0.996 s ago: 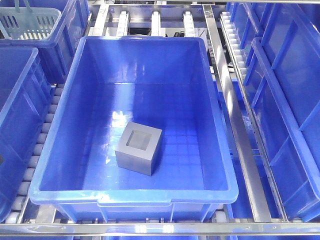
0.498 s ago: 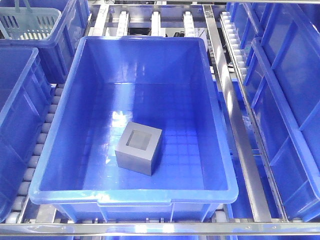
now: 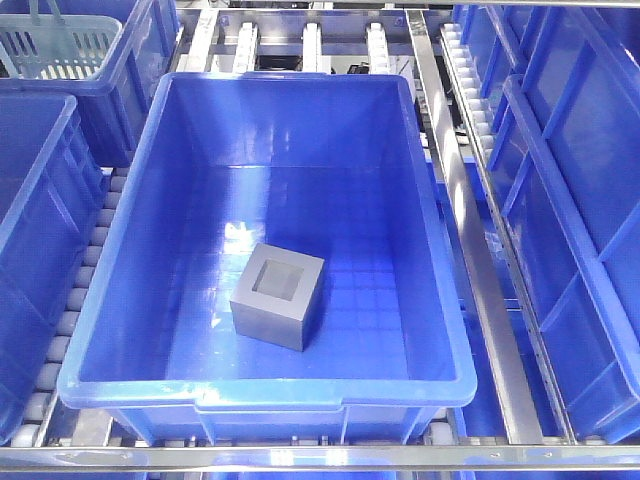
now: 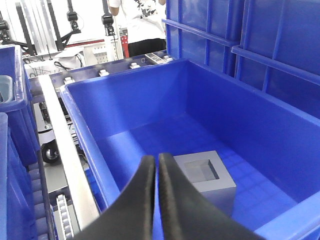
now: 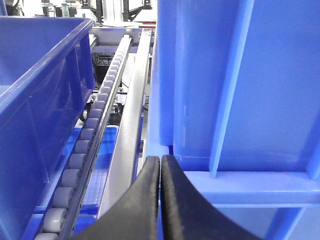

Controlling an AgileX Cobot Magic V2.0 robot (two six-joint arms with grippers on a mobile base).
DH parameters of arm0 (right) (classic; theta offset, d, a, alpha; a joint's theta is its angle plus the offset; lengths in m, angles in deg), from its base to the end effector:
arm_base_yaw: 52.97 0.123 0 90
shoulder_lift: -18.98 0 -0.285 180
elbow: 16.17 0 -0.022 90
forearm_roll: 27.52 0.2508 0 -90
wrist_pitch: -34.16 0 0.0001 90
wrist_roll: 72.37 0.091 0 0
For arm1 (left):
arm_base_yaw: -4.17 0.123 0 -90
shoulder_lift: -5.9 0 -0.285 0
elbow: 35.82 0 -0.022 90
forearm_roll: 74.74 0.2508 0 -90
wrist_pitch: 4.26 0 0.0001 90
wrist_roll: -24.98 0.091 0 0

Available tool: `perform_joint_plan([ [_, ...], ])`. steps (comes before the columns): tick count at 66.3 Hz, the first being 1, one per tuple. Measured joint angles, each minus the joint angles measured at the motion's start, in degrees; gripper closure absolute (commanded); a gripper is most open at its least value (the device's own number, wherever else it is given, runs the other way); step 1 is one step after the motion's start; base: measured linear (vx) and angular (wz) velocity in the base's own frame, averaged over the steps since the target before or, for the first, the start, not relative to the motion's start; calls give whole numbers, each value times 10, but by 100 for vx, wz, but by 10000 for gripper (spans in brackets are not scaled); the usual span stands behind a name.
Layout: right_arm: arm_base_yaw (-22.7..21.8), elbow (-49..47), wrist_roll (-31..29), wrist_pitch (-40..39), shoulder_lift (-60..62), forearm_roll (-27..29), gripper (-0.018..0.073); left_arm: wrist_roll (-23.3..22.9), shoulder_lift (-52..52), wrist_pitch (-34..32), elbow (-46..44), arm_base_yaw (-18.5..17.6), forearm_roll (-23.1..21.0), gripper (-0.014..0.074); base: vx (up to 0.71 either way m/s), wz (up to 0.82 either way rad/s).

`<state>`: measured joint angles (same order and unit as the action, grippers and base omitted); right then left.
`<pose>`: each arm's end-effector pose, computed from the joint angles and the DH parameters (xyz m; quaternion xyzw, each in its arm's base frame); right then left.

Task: Sort gray base to blue bin

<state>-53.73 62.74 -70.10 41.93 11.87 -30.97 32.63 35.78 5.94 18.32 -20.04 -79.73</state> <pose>0.0566 -0.0015 0.1915 0.0003 0.7300 -0.0144 0.6833 0.0822 -0.0385 0.3063 0.1758 0.7110 -0.1324 0.6678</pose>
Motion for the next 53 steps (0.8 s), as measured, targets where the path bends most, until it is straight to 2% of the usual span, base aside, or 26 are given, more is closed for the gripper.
perform_joint_plan([
  [15, 0, 0, 0, 0, 0, 0, 568, 0, -15, -2, 29, 1, 2, 603, 0, 0],
  [23, 0, 0, 0, 0, 0, 0, 568, 0, -58, -4, 64, 19, 25, 603, 0, 0],
  [29, 0, 0, 0, 0, 0, 0, 568, -10, -99, -6, 101, 49, 29, 603, 0, 0],
  [45, 0, 0, 0, 0, 0, 0, 568, -86, -172, -12, 195, 148, 29, 603, 0, 0],
  [53, 0, 0, 0, 0, 0, 0, 568, -103, -194, -34, 229, 189, 29, 603, 0, 0],
])
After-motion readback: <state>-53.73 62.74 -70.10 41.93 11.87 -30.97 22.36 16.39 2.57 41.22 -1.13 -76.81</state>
